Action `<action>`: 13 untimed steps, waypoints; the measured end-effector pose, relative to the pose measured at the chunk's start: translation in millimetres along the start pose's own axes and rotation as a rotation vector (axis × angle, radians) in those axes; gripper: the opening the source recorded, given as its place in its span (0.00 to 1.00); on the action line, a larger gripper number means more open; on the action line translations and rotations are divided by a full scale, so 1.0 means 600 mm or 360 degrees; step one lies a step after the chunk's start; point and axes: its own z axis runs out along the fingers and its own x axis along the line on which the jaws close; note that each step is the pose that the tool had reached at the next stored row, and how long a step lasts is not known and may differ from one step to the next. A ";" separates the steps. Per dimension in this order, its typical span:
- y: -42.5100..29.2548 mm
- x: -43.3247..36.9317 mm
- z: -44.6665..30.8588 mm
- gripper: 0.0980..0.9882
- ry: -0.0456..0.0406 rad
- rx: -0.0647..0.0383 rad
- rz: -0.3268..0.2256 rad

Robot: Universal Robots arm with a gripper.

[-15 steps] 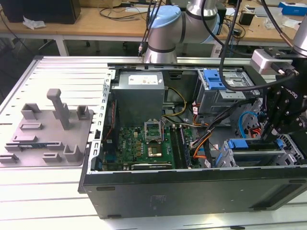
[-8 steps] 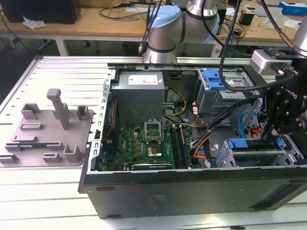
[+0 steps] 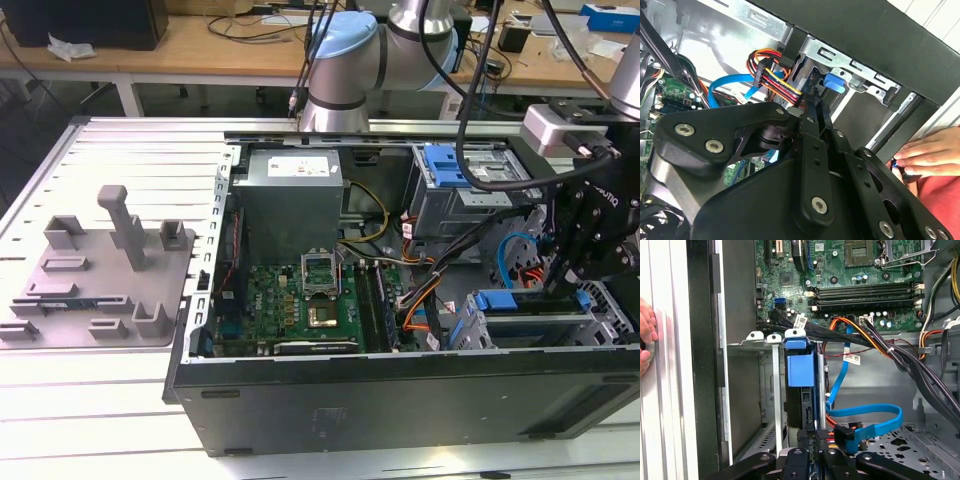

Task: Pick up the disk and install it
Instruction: 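Insert the first disk wire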

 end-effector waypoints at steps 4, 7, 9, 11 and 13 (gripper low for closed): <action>0.000 -0.001 -0.005 0.08 0.0003 0.0000 0.0000; 0.000 -0.005 -0.005 0.08 0.0004 0.0000 0.0000; 0.000 -0.005 -0.005 0.08 0.0005 0.0000 0.0000; 0.000 -0.005 -0.007 0.08 0.0004 0.0000 0.0000; 0.000 -0.004 -0.008 0.08 0.0004 0.0000 0.0000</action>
